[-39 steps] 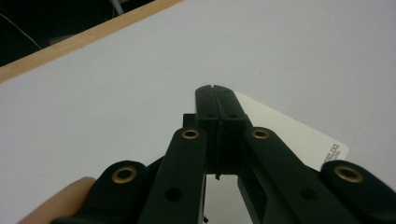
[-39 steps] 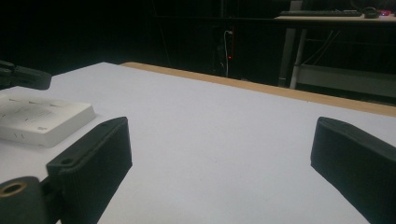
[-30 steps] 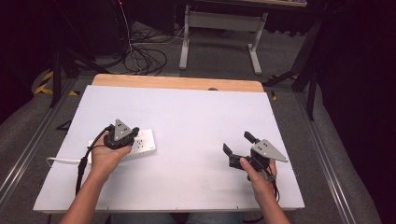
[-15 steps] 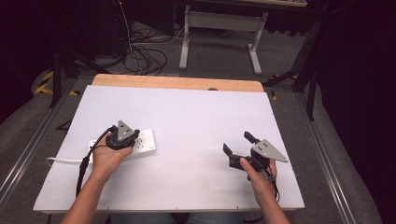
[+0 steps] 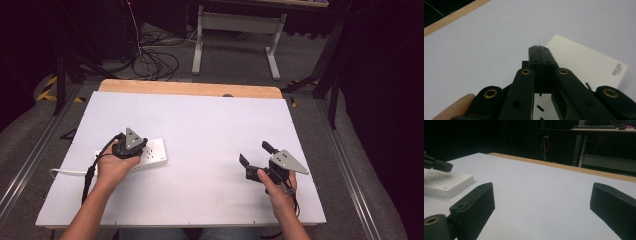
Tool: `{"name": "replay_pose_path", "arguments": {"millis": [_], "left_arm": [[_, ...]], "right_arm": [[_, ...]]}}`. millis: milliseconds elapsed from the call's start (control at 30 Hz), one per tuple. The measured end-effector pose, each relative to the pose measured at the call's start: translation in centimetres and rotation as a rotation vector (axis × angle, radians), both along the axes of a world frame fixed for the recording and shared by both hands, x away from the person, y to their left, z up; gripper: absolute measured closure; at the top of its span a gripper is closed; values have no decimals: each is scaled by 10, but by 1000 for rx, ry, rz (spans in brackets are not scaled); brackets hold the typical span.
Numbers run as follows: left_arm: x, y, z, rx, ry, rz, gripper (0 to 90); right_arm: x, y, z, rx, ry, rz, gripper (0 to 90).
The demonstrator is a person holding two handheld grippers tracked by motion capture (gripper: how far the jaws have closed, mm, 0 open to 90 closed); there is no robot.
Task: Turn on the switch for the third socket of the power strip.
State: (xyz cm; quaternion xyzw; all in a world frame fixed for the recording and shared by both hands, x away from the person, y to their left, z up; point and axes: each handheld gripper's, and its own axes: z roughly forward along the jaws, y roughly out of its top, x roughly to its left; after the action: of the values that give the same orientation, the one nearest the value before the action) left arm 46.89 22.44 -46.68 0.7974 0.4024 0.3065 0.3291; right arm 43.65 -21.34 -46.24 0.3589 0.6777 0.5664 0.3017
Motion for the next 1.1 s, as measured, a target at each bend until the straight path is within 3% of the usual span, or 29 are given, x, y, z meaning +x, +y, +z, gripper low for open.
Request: {"name": "replay_pose_path", "arguments": {"millis": [33, 167, 333, 567, 1100], "left_arm": [[1, -1, 0, -10, 7, -2, 899], [3, -5, -4, 24, 28, -4, 899], [5, -5, -3, 35, 17, 10, 898], [6, -7, -5, 44, 46, 8, 898], [7, -9, -5, 63, 46, 9, 899]], "right_arm": [[0, 0, 0, -1, -1, -1, 62], [0, 0, 0, -1, 0, -2, 62], [0, 0, 0, 1, 2, -2, 62], [0, 0, 0, -3, -1, 1, 63], [-1, 0, 0, 2, 1, 2, 65]]}}
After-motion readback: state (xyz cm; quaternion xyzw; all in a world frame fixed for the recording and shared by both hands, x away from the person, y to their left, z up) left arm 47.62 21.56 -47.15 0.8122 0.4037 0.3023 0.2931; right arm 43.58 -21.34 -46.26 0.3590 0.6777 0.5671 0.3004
